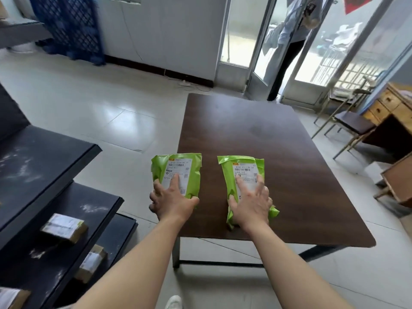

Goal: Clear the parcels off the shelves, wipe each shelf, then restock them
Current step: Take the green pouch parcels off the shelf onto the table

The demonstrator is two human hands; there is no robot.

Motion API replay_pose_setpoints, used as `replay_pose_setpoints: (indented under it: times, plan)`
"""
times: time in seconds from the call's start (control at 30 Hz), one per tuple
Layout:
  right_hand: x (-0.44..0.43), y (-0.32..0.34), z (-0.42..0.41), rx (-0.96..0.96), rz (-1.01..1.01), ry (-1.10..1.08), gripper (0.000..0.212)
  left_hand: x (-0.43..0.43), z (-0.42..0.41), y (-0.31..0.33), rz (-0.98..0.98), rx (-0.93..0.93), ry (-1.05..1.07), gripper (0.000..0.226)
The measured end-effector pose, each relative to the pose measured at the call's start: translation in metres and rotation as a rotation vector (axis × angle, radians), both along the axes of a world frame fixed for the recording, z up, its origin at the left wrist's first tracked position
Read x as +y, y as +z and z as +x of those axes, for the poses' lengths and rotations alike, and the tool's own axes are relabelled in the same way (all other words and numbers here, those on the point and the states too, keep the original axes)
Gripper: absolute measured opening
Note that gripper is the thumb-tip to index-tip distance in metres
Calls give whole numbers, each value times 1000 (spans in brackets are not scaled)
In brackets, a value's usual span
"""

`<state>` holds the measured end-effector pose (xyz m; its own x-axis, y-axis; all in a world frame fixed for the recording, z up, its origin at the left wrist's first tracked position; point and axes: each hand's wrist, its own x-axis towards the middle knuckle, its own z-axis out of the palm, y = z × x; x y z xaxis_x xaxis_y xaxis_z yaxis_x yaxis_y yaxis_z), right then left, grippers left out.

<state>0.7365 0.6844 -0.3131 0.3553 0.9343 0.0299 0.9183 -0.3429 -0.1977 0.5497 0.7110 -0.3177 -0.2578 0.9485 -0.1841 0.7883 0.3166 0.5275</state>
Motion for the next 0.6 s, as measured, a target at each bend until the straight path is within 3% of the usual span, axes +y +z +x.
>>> replay_pose_setpoints:
  times: [0.27,0.6]
  plan:
    - [90,-17,21,3,-21,-47,62,98,24,-20,-54,62,-68,94]
    - [168,-86,46,-20,-112,-35,64,170,56,-77,-119,100,-66,92]
